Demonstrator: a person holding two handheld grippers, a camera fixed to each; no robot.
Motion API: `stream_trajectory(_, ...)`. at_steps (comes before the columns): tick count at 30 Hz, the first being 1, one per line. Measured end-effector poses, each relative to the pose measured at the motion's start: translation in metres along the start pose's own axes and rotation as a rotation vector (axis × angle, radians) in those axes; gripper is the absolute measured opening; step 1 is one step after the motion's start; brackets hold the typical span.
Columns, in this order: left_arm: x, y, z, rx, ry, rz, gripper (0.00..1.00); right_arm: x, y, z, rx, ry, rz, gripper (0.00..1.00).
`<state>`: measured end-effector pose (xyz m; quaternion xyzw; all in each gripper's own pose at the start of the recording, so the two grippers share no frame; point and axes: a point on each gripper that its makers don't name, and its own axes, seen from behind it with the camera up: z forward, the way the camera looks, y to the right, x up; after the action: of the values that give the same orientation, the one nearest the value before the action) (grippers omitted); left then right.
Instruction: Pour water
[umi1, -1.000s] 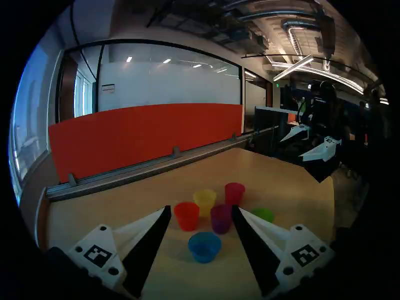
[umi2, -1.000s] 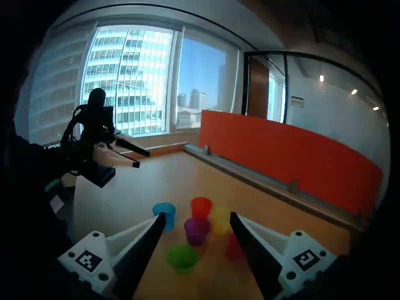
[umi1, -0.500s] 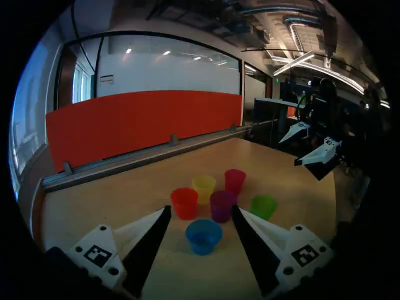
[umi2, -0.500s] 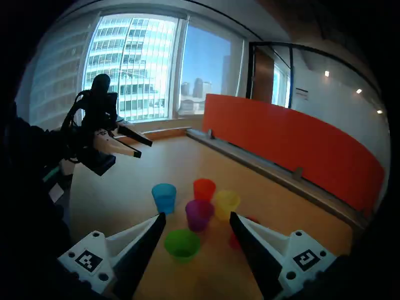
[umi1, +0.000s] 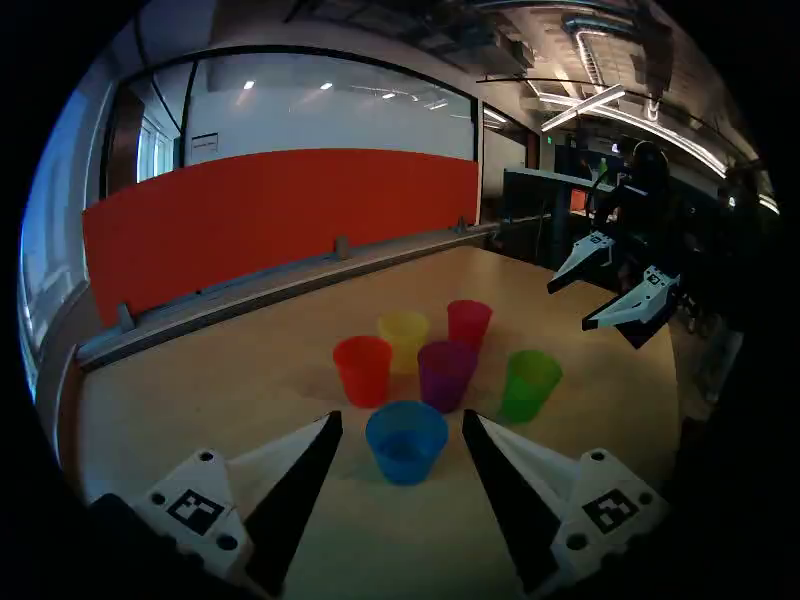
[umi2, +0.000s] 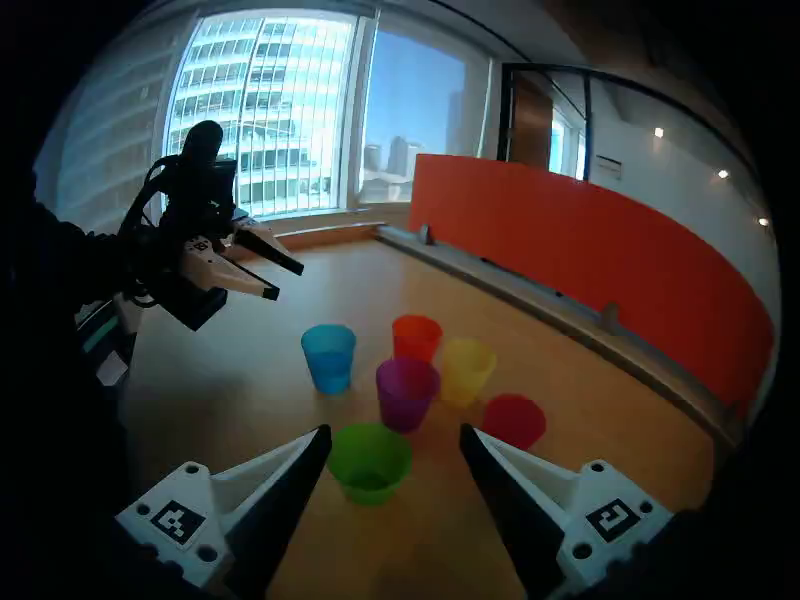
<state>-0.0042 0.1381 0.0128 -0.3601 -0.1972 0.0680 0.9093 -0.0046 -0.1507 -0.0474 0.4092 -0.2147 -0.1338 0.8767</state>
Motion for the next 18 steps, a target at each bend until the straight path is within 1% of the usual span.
stream_trajectory(9, -0.029, 0.000, 0.008, -0.005, -0.056, -0.010, 0.89, -0.028, -0.009, 0.012, 0.015, -0.042, 0.027, 1.00)
stream_trajectory(18, -0.050, 0.002, 0.013, -0.014, -0.105, 0.009, 0.89, -0.053, -0.014, 0.021, 0.021, -0.080, 0.029, 0.99)
